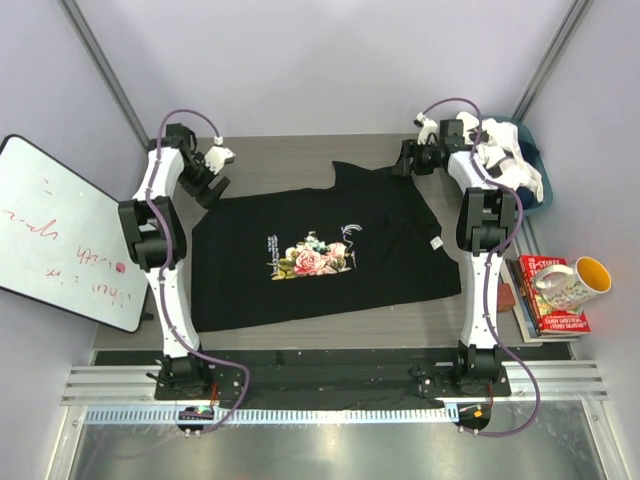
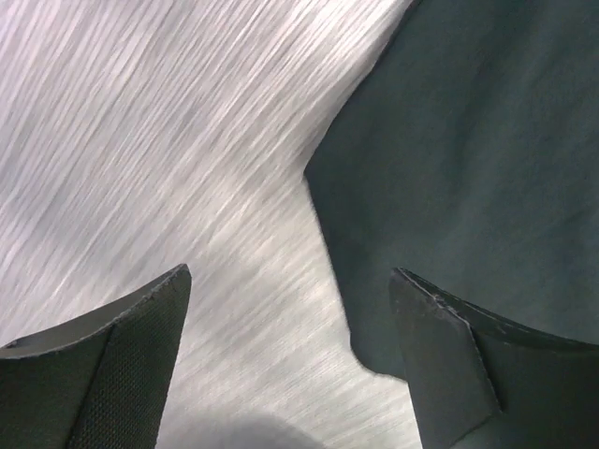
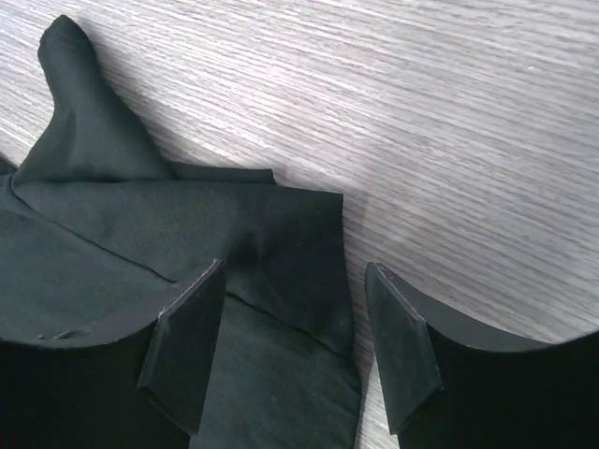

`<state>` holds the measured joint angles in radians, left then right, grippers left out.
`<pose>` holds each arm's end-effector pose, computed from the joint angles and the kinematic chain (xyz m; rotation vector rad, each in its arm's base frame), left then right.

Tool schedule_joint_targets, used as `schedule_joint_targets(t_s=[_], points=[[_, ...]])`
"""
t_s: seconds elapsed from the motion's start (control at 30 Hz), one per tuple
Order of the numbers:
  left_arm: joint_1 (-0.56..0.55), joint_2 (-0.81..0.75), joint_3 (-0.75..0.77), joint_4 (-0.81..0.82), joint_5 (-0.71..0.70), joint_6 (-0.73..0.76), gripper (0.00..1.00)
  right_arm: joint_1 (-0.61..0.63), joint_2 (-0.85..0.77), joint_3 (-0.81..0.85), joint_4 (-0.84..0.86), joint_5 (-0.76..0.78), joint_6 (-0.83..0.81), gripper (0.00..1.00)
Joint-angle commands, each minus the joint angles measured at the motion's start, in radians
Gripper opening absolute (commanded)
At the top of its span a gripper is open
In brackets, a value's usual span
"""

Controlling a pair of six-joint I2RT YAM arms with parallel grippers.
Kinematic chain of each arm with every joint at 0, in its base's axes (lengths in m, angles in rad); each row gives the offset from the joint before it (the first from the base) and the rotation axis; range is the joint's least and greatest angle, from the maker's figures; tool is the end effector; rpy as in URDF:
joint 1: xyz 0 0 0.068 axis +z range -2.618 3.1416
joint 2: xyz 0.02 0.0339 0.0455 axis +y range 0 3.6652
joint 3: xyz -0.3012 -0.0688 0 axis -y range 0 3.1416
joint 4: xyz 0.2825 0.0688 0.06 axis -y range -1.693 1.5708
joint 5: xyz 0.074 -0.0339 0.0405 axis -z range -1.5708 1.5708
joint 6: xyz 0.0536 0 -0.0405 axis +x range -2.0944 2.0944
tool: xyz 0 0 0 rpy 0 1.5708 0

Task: Fold and stack the t-shirts
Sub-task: Grap the side of the flattened tshirt furthest away from the robot with both arms

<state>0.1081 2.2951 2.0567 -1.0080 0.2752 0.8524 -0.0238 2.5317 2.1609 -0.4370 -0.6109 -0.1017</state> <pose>0.5467 0.0447 0.2116 1.0488 2.5171 -0.1287 0.6340 0.0157 0.1544 -0.3751 2.2561 0.6570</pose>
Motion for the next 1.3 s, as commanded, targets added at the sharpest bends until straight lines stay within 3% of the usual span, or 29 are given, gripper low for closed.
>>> schedule_joint_targets(t_s=[0.0, 0.27, 0.5, 0.67, 0.73, 0.9, 1.03, 1.27], points=[[-0.010, 0.095, 0.147, -0.191, 0.143, 0.031, 0.84, -0.004, -0.070, -0.006, -0.003, -0.035, -0.001, 0.66], [-0.010, 0.141, 0.166, -0.225, 0.163, 0.042, 0.74, -0.004, -0.094, -0.004, -0.020, -0.026, -0.050, 0.65], [-0.010, 0.156, 0.164, -0.181, 0.134, 0.024, 0.50, -0.002, -0.093, -0.006, -0.031, -0.032, -0.047, 0.57], [-0.010, 0.155, 0.164, -0.169, 0.125, 0.022, 0.40, -0.001, -0.093, -0.007, -0.032, -0.033, -0.047, 0.56], [-0.010, 0.147, 0.163, -0.161, 0.125, 0.025, 0.21, -0.001, -0.093, -0.010, -0.031, -0.035, -0.047, 0.55], [-0.010, 0.100, 0.125, -0.115, 0.124, 0.014, 0.00, 0.005, -0.096, -0.021, -0.032, -0.038, -0.049, 0.54], [-0.011, 0.026, 0.088, -0.054, 0.130, -0.004, 0.00, 0.008, -0.096, -0.022, -0.032, -0.039, -0.053, 0.54], [-0.033, -0.060, 0.071, -0.087, 0.156, 0.000, 0.01, 0.013, -0.100, -0.029, -0.037, -0.035, -0.072, 0.54]])
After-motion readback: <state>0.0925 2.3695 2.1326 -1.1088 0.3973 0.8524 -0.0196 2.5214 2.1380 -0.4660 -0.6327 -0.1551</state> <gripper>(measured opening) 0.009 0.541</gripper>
